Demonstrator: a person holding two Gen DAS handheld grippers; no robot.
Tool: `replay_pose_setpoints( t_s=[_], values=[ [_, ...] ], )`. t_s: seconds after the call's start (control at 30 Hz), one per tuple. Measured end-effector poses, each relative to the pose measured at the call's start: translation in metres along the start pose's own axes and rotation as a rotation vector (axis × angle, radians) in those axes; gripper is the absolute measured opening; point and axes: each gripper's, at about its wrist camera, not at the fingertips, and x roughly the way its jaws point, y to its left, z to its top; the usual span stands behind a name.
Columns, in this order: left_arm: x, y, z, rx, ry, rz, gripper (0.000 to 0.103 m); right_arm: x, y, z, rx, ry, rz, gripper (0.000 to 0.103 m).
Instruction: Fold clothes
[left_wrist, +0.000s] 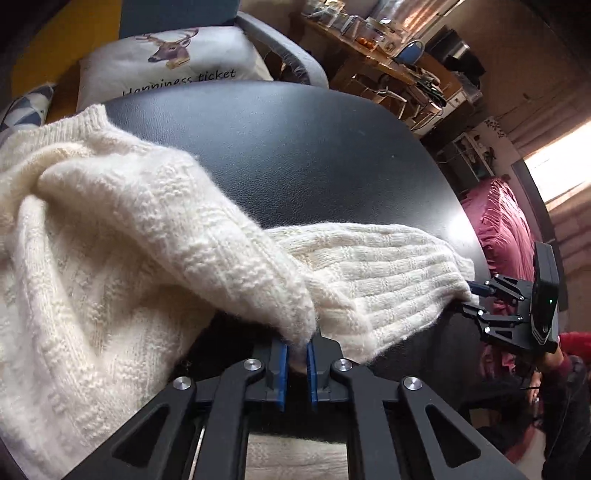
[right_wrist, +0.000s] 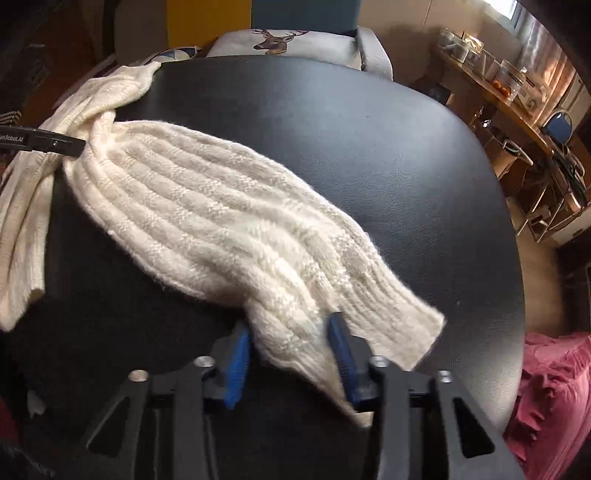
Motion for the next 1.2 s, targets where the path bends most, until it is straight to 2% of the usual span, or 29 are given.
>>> replay_pose_setpoints(
  t_s=[0.03,0.13,0.3,0.37,0.47,0.5,0.57,0.63,0.67,0.7,0.73,0.8,0.83,0.9,0.97,1.13,1.2],
  values=[
    [-0.006,-0.001,-0.004,0.017,-0.011,-0.012,0.008,-0.002,0.005,-0.004,0.004,0.009,0.015,0.010],
    [-0.025,-0.001,-0.014,0.028,-0.030,-0.062,0.008,-0.011,0.019,-0.020,0.023,0.016,0.066,0.009],
    [-0.064,0.010,-0.022,-0.004,-0.065,-0.226,0.008,-0.043,0.030,-0.049,0.131,-0.055,0.205,0.008],
    [-0.079,0.006,-0.015,-0.001,-0.090,-0.281,0.008,-0.059,0.026,-0.058,0.188,-0.088,0.268,0.008],
    [-0.086,-0.007,0.014,0.000,-0.130,-0.313,0.008,-0.074,-0.004,-0.061,0.340,-0.134,0.413,0.008],
    [-0.084,-0.012,0.027,-0.006,-0.144,-0.314,0.008,-0.077,-0.021,-0.060,0.405,-0.157,0.411,0.008],
    [-0.061,-0.016,0.063,-0.063,-0.137,-0.280,0.009,-0.076,-0.053,-0.059,0.523,-0.182,0.299,0.012],
    [-0.025,-0.012,0.097,-0.133,-0.040,-0.210,0.021,-0.077,-0.082,-0.057,0.650,-0.207,0.239,0.031],
    [-0.008,-0.008,0.105,-0.175,0.030,-0.198,0.031,-0.081,-0.091,-0.055,0.680,-0.222,0.192,0.031],
    [0.003,-0.003,0.105,-0.226,0.082,-0.200,0.033,-0.086,-0.096,-0.054,0.690,-0.244,0.139,0.031],
    [0.003,0.002,0.102,-0.257,0.087,-0.225,0.033,-0.094,-0.092,-0.051,0.659,-0.270,0.088,0.032],
    [-0.012,0.007,0.091,-0.226,0.043,-0.274,0.035,-0.106,-0.073,-0.042,0.550,-0.301,0.022,0.035],
    [-0.022,0.014,0.082,-0.231,0.020,-0.274,0.037,-0.107,-0.059,-0.034,0.484,-0.303,0.015,0.038],
    [-0.044,0.029,0.064,-0.241,-0.026,-0.275,0.046,-0.102,-0.029,-0.024,0.376,-0.294,0.010,0.038],
    [-0.066,0.045,0.045,-0.249,-0.073,-0.268,0.049,-0.095,0.003,-0.017,0.276,-0.279,0.008,0.038],
    [-0.111,0.085,-0.025,-0.220,-0.171,-0.074,0.049,-0.051,0.050,0.021,0.190,-0.230,-0.039,0.038],
    [-0.120,0.102,-0.058,-0.223,-0.186,-0.038,0.049,-0.028,0.054,0.038,0.204,-0.194,-0.054,0.038]
  ],
)
